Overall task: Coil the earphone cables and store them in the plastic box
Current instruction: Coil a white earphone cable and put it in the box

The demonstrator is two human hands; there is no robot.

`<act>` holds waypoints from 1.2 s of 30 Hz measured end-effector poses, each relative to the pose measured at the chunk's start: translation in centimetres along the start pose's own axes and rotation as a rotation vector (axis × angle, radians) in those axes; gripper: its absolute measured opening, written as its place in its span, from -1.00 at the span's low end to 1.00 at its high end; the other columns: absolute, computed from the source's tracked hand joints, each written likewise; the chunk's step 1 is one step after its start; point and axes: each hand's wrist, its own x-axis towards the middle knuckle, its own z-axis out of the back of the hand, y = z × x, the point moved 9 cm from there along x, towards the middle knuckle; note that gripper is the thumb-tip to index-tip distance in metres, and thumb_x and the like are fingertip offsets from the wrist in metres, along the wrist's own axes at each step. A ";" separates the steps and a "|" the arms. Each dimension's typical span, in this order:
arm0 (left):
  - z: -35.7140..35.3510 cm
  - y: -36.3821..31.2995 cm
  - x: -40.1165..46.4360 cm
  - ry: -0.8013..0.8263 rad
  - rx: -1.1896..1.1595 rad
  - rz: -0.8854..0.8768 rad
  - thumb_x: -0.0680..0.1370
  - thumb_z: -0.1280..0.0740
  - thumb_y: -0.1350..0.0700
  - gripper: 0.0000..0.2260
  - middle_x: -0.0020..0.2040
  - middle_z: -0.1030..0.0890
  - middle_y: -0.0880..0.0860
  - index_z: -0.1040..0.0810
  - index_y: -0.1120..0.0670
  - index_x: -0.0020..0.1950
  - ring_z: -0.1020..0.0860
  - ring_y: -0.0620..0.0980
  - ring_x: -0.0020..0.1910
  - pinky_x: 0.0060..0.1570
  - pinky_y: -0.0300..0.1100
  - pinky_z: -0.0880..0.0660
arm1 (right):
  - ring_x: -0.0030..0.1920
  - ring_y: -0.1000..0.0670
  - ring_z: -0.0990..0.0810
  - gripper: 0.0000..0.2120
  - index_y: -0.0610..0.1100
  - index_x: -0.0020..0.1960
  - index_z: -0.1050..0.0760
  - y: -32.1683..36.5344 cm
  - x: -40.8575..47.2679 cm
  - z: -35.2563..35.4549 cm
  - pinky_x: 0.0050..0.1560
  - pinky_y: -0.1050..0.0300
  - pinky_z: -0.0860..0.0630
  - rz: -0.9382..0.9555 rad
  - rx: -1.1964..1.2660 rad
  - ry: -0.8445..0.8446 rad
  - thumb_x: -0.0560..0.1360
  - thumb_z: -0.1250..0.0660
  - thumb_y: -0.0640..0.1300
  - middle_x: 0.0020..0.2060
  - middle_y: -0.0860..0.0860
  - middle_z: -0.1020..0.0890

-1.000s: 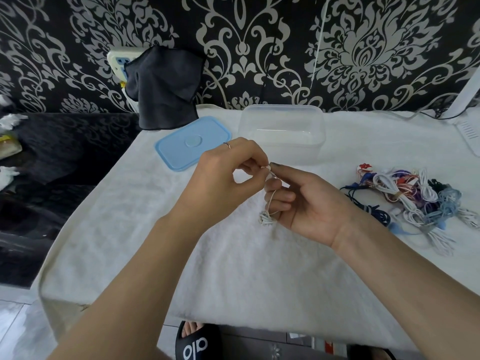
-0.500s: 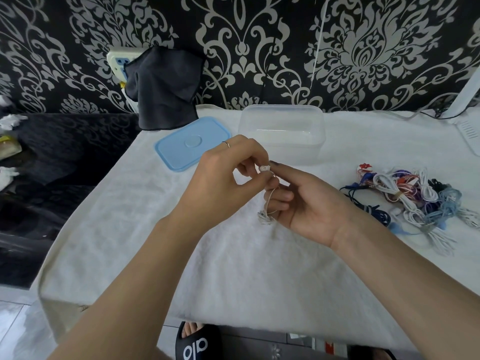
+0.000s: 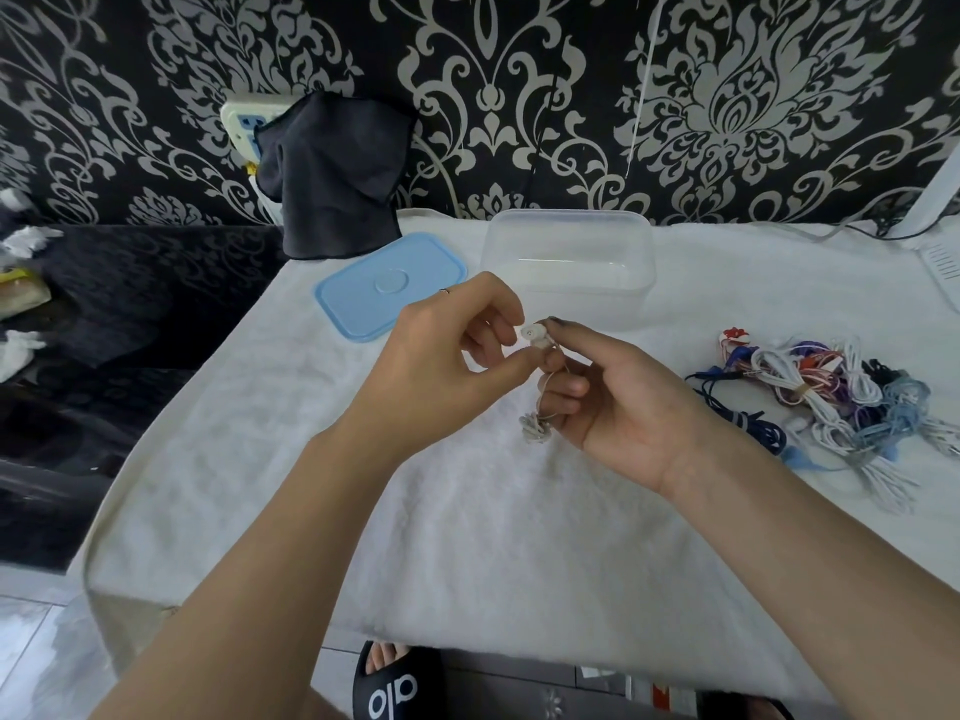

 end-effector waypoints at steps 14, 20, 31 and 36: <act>-1.2 1.2 0.2 0.107 -0.419 0.221 0.61 -0.39 0.24 -0.96 -0.14 -0.65 0.04 -0.56 0.19 -0.03 -0.64 -0.05 -0.20 -0.06 -0.18 -0.58 | -0.48 0.12 -0.22 -0.86 -0.15 -0.20 -0.58 0.1 -0.3 -0.4 -0.48 0.28 -0.28 -0.025 0.029 0.043 0.52 -0.38 -0.14 -0.40 0.04 -0.38; -1.4 1.7 0.3 0.098 -0.538 0.232 0.60 -0.39 0.26 -0.98 -0.11 -0.63 0.12 -0.58 0.21 -0.01 -0.61 -0.03 -0.18 -0.02 -0.15 -0.57 | -0.49 0.14 -0.25 -0.91 -0.18 -0.15 -0.55 -0.1 -0.5 -1.0 -0.48 0.29 -0.29 -0.049 0.157 0.102 0.49 -0.38 -0.16 -0.39 0.03 -0.40; -1.4 2.4 0.3 0.075 -0.491 0.296 0.71 -0.21 0.21 -0.83 -0.08 -0.65 0.09 -0.60 0.19 0.10 -0.64 -0.01 -0.17 -0.02 -0.17 -0.59 | -0.48 0.14 -0.25 -0.75 -0.18 -0.35 -0.65 0.3 -0.3 -0.7 -0.46 0.29 -0.28 -0.051 0.167 0.086 0.48 -0.39 -0.15 -0.36 0.04 -0.43; -3.0 3.6 -0.7 0.192 -0.494 0.509 0.71 -0.19 0.00 -0.77 0.02 -0.64 0.09 -0.57 0.10 0.15 -0.69 0.07 -0.06 0.16 0.08 -0.63 | -0.45 0.10 -0.28 -0.73 -0.11 -0.27 -0.70 2.0 -0.2 0.3 -0.43 0.26 -0.29 0.103 -0.055 0.013 0.56 -0.34 -0.17 -0.35 0.01 -0.45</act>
